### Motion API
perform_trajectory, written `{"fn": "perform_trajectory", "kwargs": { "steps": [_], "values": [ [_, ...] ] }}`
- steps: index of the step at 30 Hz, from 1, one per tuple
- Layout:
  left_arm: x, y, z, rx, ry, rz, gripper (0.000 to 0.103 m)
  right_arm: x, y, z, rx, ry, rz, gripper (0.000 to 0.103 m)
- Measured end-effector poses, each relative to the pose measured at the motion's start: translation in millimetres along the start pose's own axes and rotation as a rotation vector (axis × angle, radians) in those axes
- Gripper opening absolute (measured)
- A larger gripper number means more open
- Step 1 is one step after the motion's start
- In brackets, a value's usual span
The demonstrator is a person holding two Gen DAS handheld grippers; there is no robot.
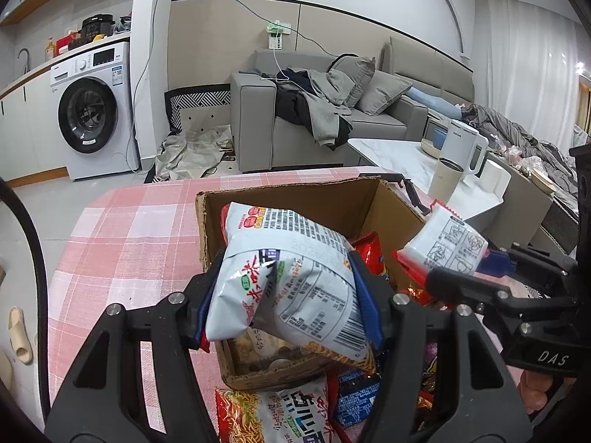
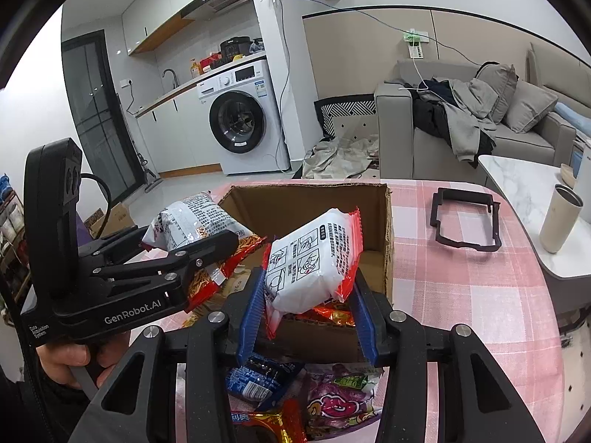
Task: Organize snacks
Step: 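Carry both packs over the SF box and lower them inside, then open both grippers to drop the packs into the box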
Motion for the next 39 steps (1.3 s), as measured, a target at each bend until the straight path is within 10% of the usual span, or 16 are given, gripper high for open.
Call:
{"fn": "perform_trajectory", "kwargs": {
  "steps": [23,31,39],
  "values": [
    [2.6,-17.0,-9.2,0.021,0.002,0.014,0.06,6.3,-26.8,0.3,0.041,0.046,-0.018,0.045],
    [1.1,-9.2,-10.5,0.021,-0.01,-0.035,0.083,-1.8,-2.5,-4.9,-0.014,0.034,-0.069,0.088],
    [-11.4,12.1,-17.0,-0.003,-0.052,-0.013,0.102,-17.7,23.6,-26.8,-0.008,-0.002,-0.096,0.101]
  ]
}}
Point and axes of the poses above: each gripper's, at about its wrist camera, not at the fingertips, and y roughly against the way its jaws point, x to its left, z to its top, the point moved 3 cm from there along -y, roughly the way its jaws point, and after that the axes turned 2 degrees about x, right-handed, at the moved point
